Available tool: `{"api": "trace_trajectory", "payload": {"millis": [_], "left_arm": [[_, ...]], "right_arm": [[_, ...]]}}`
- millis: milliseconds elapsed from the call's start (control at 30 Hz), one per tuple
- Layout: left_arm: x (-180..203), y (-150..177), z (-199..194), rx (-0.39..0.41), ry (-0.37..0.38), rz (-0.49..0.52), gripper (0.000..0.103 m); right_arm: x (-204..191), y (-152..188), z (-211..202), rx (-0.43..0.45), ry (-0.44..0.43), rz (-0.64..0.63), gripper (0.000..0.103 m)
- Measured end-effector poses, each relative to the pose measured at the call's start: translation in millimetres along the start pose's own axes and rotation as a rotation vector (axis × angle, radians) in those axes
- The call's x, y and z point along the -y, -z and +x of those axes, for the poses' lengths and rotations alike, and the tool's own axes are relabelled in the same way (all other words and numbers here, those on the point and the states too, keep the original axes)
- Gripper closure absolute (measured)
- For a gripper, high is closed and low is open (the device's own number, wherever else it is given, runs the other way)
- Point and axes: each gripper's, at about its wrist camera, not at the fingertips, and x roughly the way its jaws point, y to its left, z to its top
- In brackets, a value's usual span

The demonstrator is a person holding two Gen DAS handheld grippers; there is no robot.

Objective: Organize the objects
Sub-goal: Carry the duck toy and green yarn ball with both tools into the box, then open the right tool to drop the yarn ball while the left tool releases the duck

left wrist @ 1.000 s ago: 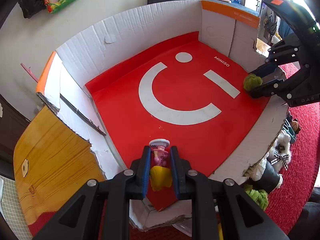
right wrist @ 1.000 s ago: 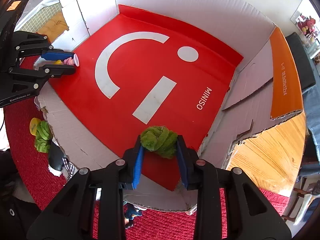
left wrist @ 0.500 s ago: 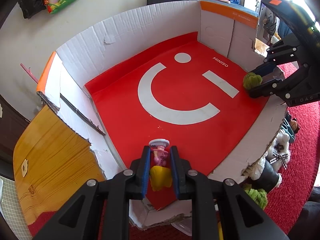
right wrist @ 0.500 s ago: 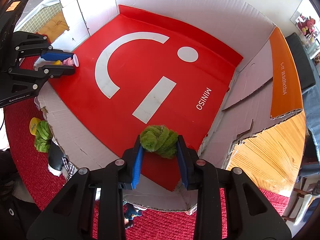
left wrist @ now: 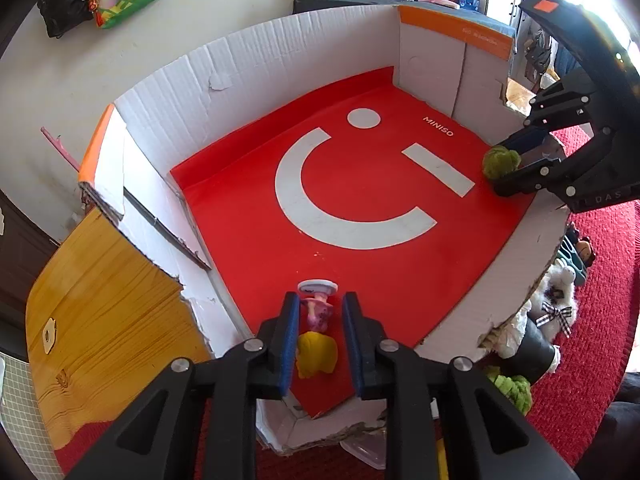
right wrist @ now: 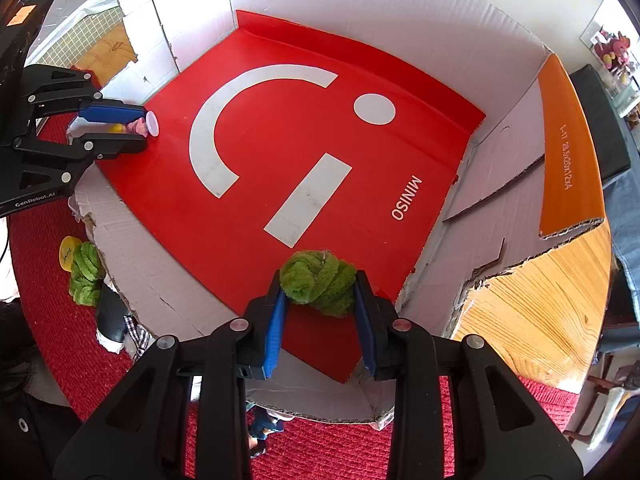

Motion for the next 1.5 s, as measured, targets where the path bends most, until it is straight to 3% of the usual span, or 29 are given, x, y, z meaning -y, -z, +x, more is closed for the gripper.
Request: {"api": "trace_trajectory", "payload": {"millis": [600,667,733,800,1033,1500], "left_arm": [[2.3,0.9,-3.2,0.009,0.004,0.007,0.070],[2.3,0.9,-3.5,0.010,0.005,0.007,0.070],[2.1,1.2,-3.6,0.010,0.006,0.005,0.070],[2.4,0.3,-2.8,0.010,0.008,0.002,0.070],[2.0,-0.1,-6.4,0.024,0.008,0.000,0.062],[-2.2,0.8,-12.0,0.049,0.021,-0.027,0.062]], "right_arm": [[-0.6,11.5,-12.0,-0.004,-0.007,0.006,0.071],[-1.1,13.7,-14.3,-0.003,-0.012,0.008,0.068],[-3.7,15.2,-17.0,0.005,-0.009,0.000,0.055],[-7.3,16.6,-18.8,0.005,-0.012,-0.007,0.053],[-16.4,23.7,-28.2,0.012,-0.012,-0.021,0.048],[-25.3,45.1,-58.5,0.049,-0.009,-0.007,0.045]]}}
